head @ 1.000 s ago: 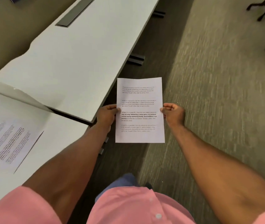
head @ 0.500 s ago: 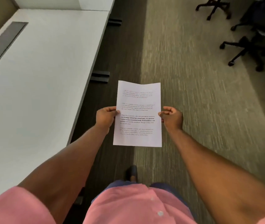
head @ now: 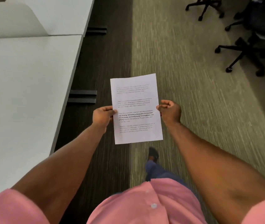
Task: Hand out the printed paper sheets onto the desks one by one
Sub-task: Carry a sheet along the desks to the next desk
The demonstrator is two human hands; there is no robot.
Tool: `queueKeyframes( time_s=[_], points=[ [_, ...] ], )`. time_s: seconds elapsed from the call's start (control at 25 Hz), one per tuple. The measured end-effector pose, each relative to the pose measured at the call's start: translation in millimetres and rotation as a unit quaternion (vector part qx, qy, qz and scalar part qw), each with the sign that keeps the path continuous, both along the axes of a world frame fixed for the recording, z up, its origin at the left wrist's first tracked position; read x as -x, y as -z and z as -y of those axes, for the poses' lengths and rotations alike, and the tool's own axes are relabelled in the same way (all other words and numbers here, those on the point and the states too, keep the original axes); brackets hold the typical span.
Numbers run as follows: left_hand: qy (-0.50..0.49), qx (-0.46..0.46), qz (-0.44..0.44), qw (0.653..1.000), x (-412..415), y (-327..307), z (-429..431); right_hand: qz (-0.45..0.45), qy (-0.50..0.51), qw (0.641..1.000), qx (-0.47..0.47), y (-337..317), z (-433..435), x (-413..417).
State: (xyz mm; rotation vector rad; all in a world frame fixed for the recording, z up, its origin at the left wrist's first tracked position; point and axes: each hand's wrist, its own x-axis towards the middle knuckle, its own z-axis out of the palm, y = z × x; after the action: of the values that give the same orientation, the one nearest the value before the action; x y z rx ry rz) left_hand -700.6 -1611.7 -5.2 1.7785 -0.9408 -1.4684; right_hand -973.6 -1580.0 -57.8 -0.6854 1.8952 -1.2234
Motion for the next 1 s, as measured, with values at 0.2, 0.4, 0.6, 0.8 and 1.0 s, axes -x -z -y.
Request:
queueKeyframes(
  time_s=[0.2,0.4,0.6,0.8,1.0],
  points=[
    [-0.041,-0.012,-0.005,0.999,55.0,-10.4,139.8,0.012,-0.037,0.999,-0.007,-6.0,154.5,57.6],
    [-0.072,0.002,-0.017,0.997,88.4,-25.6,289.8,0.015,-0.07,0.997,0.003,-22.6,319.6,92.2],
    [-0.086,0.01,-0.03,0.996,100.4,-11.9,445.7,-0.001,-0.087,0.996,0.016,-18.8,482.7,107.4],
    [-0.089,0.001,-0.015,0.996,105.8,-19.0,604.3,0.01,-0.094,0.995,0.022,-31.1,638.8,111.7],
    [-0.108,0.019,-0.01,0.994,113.0,-35.3,739.1,0.033,-0.122,0.991,0.036,-40.0,791.1,114.3]
  ],
)
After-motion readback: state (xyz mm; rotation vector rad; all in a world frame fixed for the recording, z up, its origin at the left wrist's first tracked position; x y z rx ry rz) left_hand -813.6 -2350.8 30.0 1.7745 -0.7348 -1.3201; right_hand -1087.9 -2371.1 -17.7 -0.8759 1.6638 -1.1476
